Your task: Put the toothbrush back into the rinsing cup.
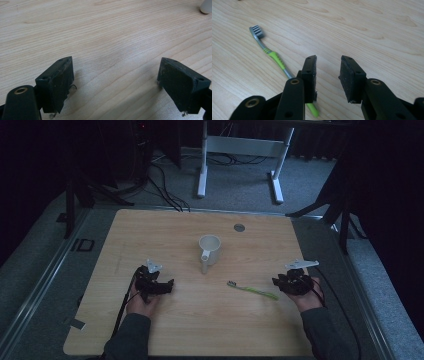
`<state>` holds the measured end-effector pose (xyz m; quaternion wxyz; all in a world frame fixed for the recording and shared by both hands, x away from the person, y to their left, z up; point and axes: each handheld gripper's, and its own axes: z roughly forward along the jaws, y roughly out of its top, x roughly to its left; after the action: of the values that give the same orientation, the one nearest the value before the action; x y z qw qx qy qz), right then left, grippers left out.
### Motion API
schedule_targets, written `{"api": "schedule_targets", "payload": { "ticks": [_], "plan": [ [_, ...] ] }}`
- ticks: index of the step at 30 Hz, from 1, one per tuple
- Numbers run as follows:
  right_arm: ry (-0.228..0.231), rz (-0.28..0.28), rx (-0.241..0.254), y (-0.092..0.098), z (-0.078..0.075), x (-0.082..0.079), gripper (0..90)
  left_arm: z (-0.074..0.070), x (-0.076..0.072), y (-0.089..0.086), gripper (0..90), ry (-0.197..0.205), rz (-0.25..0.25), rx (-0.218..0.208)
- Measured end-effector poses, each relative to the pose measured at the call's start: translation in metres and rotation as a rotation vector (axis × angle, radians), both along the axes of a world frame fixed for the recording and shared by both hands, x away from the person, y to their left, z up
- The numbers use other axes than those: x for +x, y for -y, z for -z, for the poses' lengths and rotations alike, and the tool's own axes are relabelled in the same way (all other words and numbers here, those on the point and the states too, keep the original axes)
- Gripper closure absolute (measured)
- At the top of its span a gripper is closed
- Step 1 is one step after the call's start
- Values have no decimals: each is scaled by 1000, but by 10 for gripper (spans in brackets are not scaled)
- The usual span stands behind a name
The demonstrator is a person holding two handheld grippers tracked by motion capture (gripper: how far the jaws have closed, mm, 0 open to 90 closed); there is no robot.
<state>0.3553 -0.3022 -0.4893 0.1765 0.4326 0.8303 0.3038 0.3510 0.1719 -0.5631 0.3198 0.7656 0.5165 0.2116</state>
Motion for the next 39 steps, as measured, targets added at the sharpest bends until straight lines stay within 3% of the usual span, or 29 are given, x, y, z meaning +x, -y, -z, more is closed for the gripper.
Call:
{"api": "schedule_targets", "payload": {
  "ticks": [29,39],
  "plan": [
    [-72,-205,-32,-21,-5,13,646,0,0,1,142,1,2,-1],
    [-95,-236,-43,-27,-5,17,651,0,0,2,142,1,3,-1]
  ]
}}
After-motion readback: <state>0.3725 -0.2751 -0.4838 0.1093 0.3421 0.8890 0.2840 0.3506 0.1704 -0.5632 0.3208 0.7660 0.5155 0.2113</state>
